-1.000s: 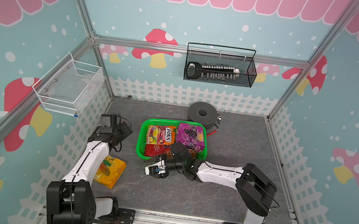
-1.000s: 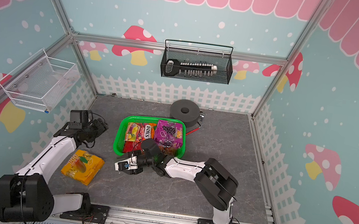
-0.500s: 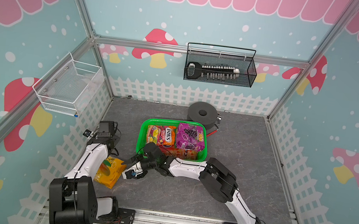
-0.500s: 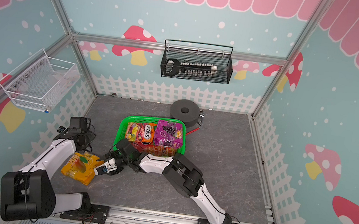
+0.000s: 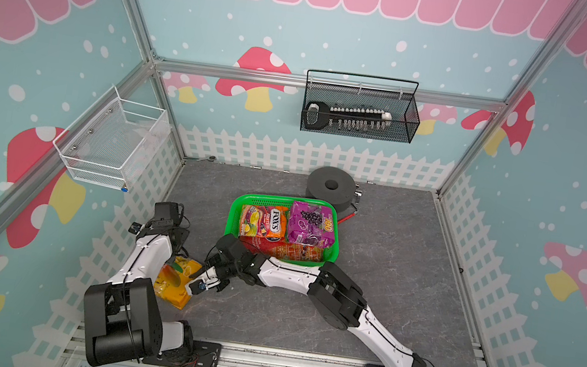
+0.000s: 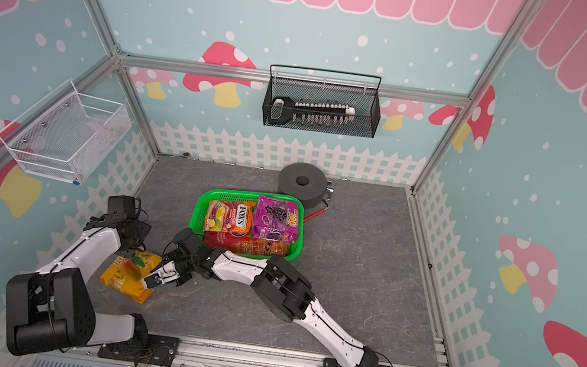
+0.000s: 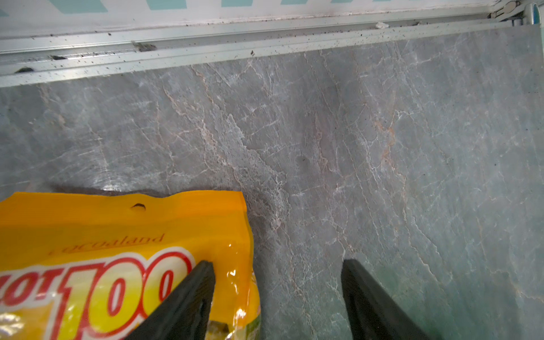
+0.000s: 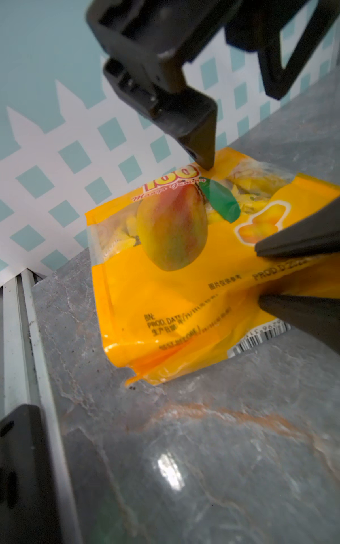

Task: Put the candies in the basket
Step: Move the candy to the center of the board, then adjust the basket at the center of the board.

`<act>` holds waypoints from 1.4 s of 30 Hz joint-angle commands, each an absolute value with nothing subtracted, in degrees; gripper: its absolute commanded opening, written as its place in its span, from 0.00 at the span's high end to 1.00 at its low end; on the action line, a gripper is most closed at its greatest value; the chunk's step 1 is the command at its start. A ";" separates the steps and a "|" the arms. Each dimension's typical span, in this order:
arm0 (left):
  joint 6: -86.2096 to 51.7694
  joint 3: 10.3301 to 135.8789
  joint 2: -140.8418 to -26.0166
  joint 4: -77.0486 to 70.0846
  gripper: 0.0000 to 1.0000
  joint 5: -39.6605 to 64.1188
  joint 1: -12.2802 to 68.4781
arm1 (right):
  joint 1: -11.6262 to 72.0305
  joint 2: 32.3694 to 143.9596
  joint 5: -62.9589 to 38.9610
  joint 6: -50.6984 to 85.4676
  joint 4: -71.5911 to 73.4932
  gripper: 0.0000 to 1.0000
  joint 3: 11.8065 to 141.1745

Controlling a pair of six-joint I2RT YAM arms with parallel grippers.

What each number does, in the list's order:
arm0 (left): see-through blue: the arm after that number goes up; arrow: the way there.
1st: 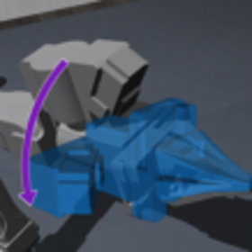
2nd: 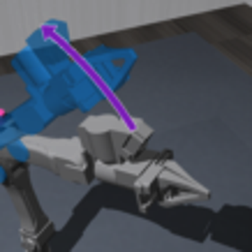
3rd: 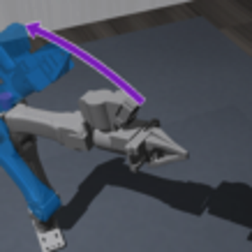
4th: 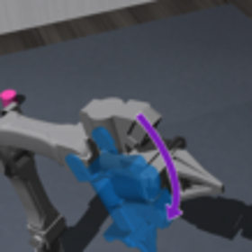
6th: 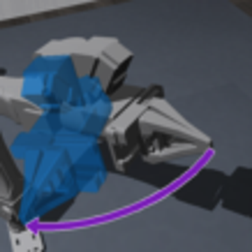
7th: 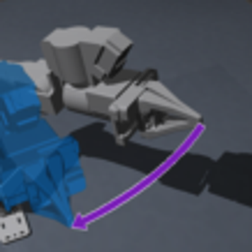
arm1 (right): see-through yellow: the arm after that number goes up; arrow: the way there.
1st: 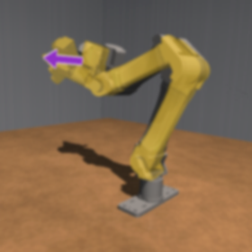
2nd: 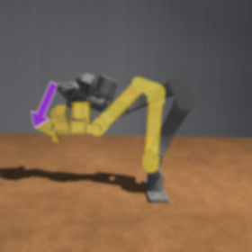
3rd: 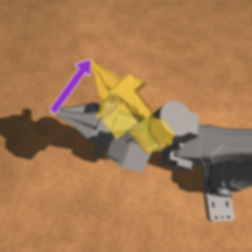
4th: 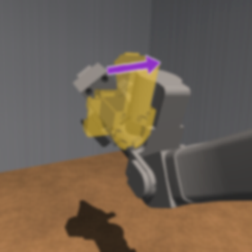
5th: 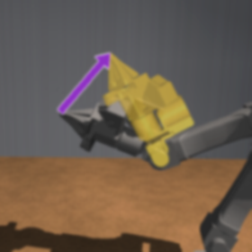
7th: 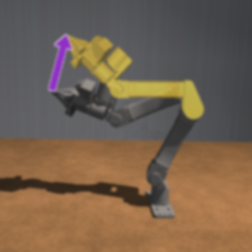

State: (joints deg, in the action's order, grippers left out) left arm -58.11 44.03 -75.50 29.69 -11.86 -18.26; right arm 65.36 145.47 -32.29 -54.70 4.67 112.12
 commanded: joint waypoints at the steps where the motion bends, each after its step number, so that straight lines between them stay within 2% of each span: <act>1: -57.30 43.59 -75.80 29.71 0.28 -10.86 -18.64 | 65.83 142.95 -31.48 -57.98 -2.15 0.87 108.37; 5: -56.70 43.77 -76.35 29.53 0.28 -10.42 -18.72 | 66.16 139.48 -29.73 -61.20 -1.59 1.00 104.52; 14: -54.07 44.38 -76.73 28.64 0.28 -9.14 -18.55 | 67.58 128.10 -25.35 -71.24 -0.29 1.00 89.75; 17: -51.98 44.47 -77.00 27.64 0.28 -7.16 -17.61 | 67.68 124.15 -24.54 -72.81 -3.64 1.00 85.89; 22: -48.11 42.67 -75.73 23.68 0.29 -2.35 -14.64 | 67.68 120.69 -20.39 -73.99 -17.82 1.00 86.03; 30: -48.54 39.99 -73.96 21.84 0.29 3.95 -12.47 | 66.76 109.23 -11.59 -75.50 -18.81 0.99 71.58; 35: -47.02 40.08 -73.26 21.53 0.28 6.46 -11.07 | 65.41 98.97 -8.41 -77.92 -19.05 0.98 62.62; 42: -43.71 39.40 -73.95 20.74 0.28 11.77 -4.47 | 62.69 89.30 -3.48 -79.71 -21.42 0.91 52.38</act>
State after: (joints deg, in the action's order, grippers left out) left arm -46.83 40.25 -74.15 21.71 7.68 -6.48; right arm 63.64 91.98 -7.07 -77.89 -18.52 54.92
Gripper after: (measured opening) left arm 0.716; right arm 0.083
